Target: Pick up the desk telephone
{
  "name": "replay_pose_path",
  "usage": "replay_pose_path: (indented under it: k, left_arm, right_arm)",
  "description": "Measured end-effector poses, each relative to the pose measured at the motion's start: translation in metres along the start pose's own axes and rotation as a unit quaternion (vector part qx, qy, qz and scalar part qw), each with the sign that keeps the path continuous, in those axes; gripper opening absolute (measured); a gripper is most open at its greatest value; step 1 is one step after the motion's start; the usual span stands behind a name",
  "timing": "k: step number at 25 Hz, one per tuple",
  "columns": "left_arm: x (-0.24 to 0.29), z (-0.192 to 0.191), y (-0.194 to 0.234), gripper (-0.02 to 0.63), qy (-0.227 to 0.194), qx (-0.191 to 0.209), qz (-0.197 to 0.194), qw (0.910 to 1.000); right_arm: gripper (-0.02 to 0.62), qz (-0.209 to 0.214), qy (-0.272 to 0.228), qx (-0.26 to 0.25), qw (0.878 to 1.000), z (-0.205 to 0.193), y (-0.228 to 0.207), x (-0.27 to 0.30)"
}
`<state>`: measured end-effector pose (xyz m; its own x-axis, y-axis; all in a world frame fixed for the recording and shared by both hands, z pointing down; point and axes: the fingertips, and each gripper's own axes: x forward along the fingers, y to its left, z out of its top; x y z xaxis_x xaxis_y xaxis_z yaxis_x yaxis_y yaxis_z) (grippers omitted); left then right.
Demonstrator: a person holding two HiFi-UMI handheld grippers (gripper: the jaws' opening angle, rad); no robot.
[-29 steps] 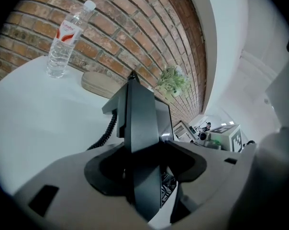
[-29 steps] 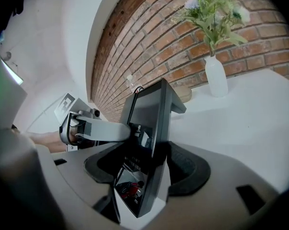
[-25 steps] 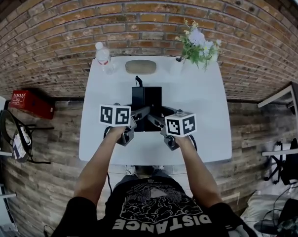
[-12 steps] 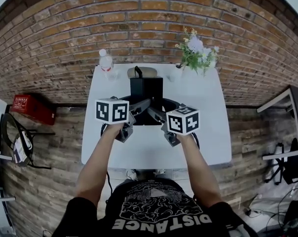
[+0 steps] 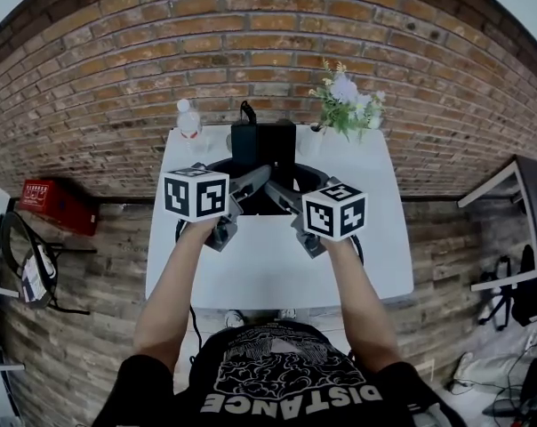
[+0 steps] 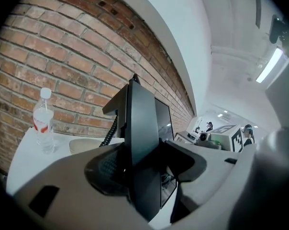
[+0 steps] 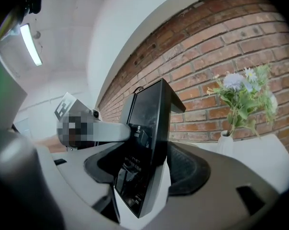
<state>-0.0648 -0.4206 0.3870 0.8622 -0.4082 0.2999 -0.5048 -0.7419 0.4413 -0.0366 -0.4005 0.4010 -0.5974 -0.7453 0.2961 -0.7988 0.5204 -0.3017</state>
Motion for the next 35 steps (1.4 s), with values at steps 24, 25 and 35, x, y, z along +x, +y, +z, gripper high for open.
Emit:
replay_pose_path:
  k: [24,25,35]
  left_arm:
    - [-0.029,0.064,-0.050,0.252,-0.086,0.087,-0.008,0.9924]
    - [-0.029,0.063,-0.050,0.252,-0.086,0.087,-0.008,0.9925]
    - [-0.034,0.059,-0.045,0.252,-0.082,0.081,-0.003,0.9933]
  right_arm:
    - [0.272,-0.007,-0.079,-0.086,0.993,0.070,0.027,-0.034]
    - [0.272,-0.008,-0.079,-0.086,0.993,0.069,0.027,-0.034]
    - [0.272,-0.004,-0.073,-0.082,0.994,0.064,0.031,-0.029]
